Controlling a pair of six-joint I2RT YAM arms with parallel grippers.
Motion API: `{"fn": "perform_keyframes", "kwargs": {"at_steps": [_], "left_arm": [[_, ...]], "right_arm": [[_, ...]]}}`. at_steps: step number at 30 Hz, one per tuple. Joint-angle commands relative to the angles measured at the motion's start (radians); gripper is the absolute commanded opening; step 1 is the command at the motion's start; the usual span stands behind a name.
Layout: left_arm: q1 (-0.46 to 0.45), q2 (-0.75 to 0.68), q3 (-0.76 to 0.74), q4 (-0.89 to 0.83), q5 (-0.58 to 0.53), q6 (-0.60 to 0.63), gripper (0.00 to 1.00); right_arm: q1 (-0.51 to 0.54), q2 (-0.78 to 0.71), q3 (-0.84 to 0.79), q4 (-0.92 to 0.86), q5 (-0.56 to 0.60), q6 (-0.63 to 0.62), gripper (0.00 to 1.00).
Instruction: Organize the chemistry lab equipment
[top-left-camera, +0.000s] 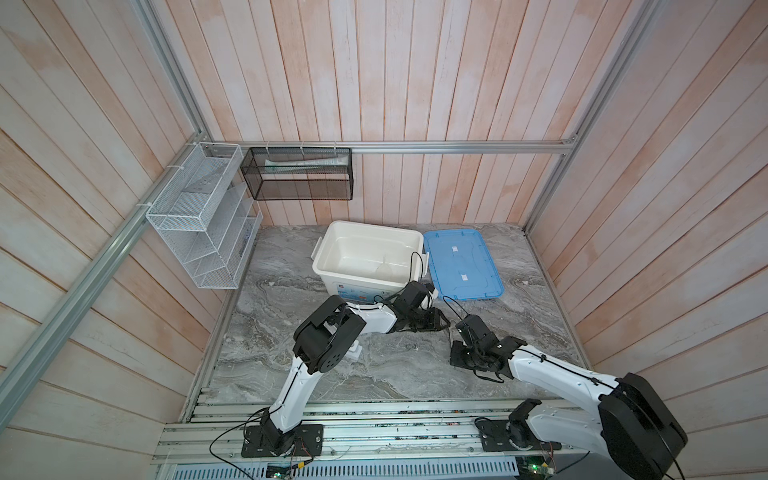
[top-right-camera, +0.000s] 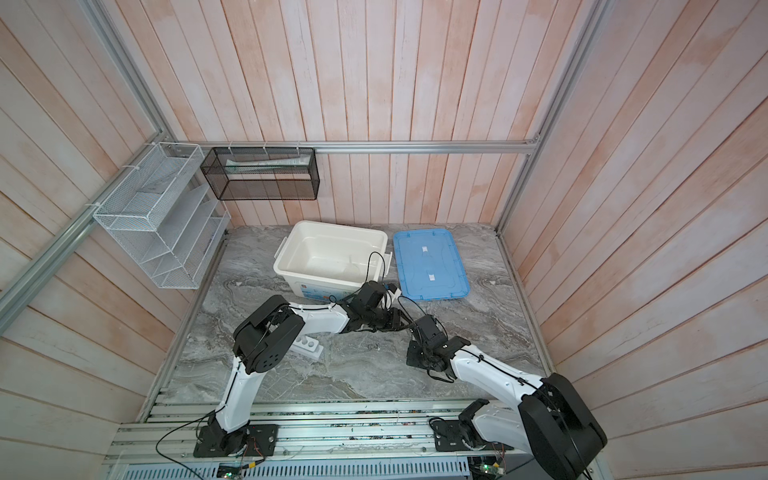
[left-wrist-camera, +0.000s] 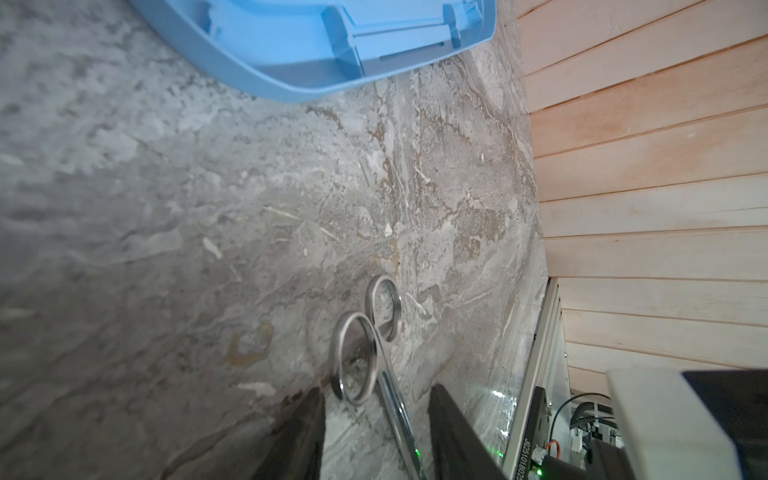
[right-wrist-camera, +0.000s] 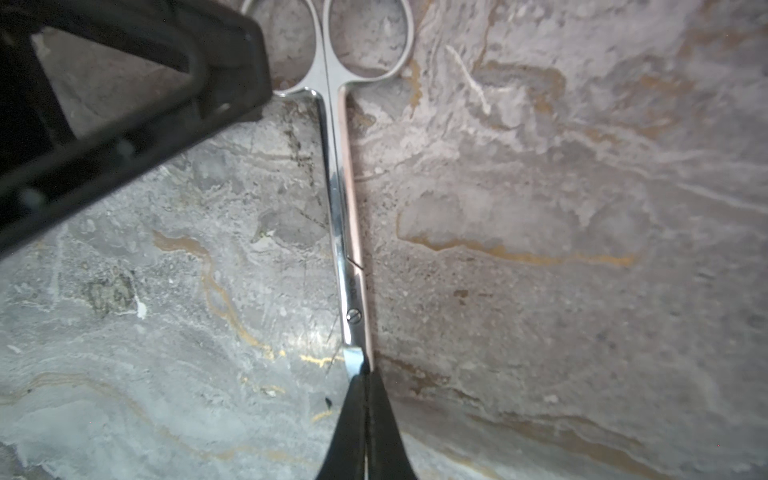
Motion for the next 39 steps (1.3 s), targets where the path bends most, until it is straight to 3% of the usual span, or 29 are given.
{"fn": "perform_keyframes", "kwargs": {"at_steps": [1,20,30,39], "left_arm": [[-0.003,0.045,0.033,-0.023,0.018,-0.007,0.44],[0.011,0.099,0.086,0.01,0.019,0.0,0.45],[0.026,0.108,0.03,0.197,0.123,0.011,0.47],[0.05,0.13,0.041,0.237,0.201,0.045,0.47]], "right_arm": [[0.006,0.018,-0.042,-0.053,-0.01,0.006,0.07],[0.006,0.04,-0.076,-0.014,-0.035,0.012,0.07],[0.005,0.062,-0.089,0.017,-0.052,0.009,0.06],[0.005,0.083,-0.115,0.039,-0.061,0.01,0.06]]}}
